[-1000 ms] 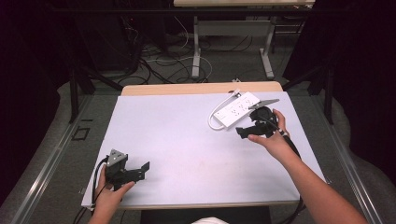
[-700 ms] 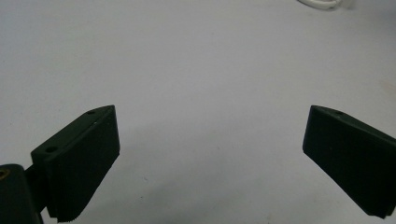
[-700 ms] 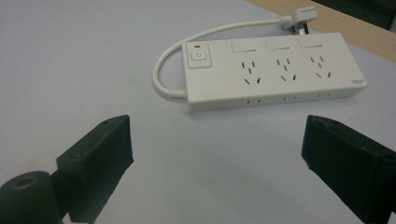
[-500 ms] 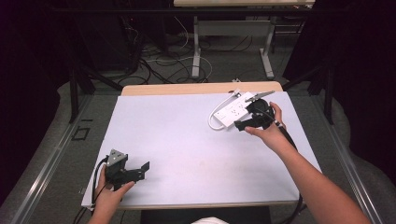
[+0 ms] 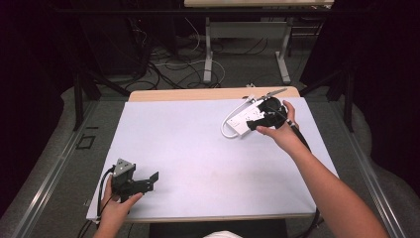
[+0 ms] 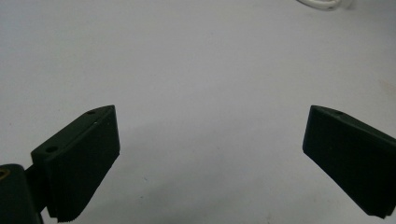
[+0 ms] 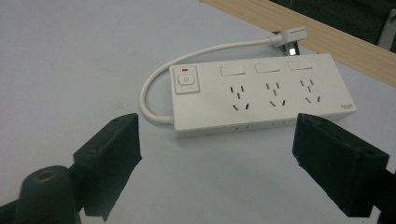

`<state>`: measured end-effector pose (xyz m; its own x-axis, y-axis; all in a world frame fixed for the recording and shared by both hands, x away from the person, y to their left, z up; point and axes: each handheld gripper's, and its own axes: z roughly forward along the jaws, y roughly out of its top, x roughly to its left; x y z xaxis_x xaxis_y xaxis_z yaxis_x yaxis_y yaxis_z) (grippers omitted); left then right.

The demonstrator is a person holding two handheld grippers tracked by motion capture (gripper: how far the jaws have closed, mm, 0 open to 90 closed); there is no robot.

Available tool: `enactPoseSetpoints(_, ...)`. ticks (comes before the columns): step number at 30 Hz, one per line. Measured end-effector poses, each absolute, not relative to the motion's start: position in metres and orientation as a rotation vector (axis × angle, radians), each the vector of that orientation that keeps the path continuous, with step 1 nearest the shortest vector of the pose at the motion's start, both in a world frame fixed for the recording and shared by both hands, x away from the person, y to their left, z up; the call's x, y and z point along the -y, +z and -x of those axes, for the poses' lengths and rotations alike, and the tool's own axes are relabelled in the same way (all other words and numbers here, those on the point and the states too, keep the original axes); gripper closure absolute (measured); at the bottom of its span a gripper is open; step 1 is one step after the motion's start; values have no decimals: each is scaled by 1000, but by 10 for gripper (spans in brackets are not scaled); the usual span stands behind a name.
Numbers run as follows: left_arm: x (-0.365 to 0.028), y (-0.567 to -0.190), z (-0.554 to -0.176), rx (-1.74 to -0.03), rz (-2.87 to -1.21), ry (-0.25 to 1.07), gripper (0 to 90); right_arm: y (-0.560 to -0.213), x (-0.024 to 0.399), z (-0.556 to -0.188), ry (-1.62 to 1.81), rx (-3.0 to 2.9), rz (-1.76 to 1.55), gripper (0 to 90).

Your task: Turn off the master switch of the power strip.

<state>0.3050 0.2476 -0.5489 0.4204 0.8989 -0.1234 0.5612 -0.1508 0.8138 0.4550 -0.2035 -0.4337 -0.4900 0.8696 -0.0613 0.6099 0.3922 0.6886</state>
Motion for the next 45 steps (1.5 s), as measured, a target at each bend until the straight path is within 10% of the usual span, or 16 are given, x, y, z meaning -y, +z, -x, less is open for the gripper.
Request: enactPoseSetpoints(45,-251,-547,-304,-1251,-1829,487,38,-465,175,-515,829,-2209,-1291,392)
